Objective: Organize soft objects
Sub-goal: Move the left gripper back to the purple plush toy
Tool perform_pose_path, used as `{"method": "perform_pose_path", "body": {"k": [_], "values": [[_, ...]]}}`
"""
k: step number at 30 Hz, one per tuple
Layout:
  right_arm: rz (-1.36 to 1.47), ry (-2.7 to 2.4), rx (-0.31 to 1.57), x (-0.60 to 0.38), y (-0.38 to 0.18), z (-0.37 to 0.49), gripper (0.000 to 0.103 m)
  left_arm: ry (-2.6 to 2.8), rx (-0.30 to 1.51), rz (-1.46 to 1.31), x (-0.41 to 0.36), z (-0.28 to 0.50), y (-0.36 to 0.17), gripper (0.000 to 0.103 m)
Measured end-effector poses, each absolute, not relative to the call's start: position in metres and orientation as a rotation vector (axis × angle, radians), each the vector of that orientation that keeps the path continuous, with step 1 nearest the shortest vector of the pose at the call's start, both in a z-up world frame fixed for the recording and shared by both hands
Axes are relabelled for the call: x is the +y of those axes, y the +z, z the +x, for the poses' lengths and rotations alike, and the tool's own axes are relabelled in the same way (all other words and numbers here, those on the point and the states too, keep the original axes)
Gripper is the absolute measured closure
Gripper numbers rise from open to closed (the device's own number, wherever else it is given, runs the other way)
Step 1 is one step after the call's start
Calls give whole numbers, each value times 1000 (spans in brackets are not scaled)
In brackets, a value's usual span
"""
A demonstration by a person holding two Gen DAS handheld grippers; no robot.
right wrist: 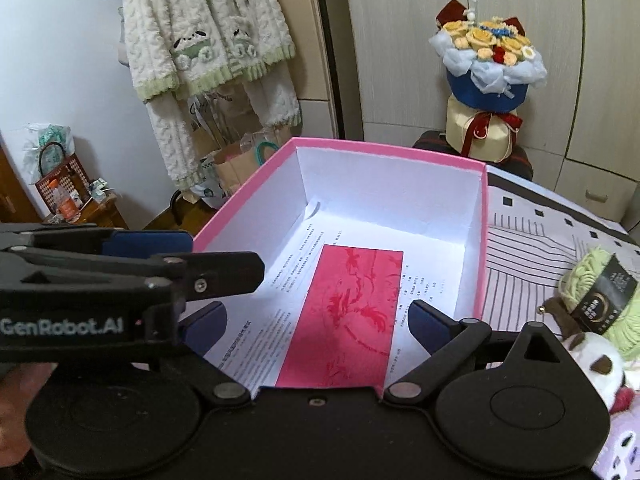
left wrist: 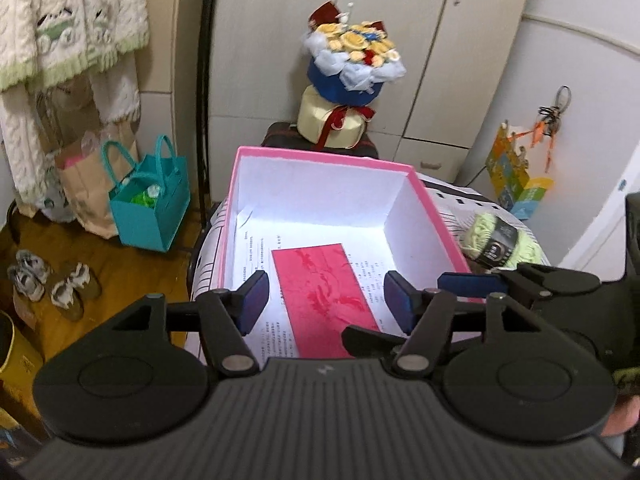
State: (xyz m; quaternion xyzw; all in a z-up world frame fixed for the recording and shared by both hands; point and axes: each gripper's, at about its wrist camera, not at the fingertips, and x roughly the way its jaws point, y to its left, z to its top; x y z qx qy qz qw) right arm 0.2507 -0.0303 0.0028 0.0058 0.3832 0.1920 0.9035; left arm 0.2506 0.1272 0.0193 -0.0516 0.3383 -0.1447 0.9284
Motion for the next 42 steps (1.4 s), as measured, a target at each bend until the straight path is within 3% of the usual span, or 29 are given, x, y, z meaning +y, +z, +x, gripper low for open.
{"method": "perform_pose_path", "body": {"k": [22, 26, 42], "values": [[-104, 401, 643, -69, 47, 134, 4, -420, 568, -15, 109, 127, 65, 36], [-119, 401, 616, -86, 53, 107, 4, -446, 534, 13, 103, 103, 67, 26], [-101, 271, 576, -206, 22, 16, 4, -553, 566, 107, 49, 69, 34, 19]]}}
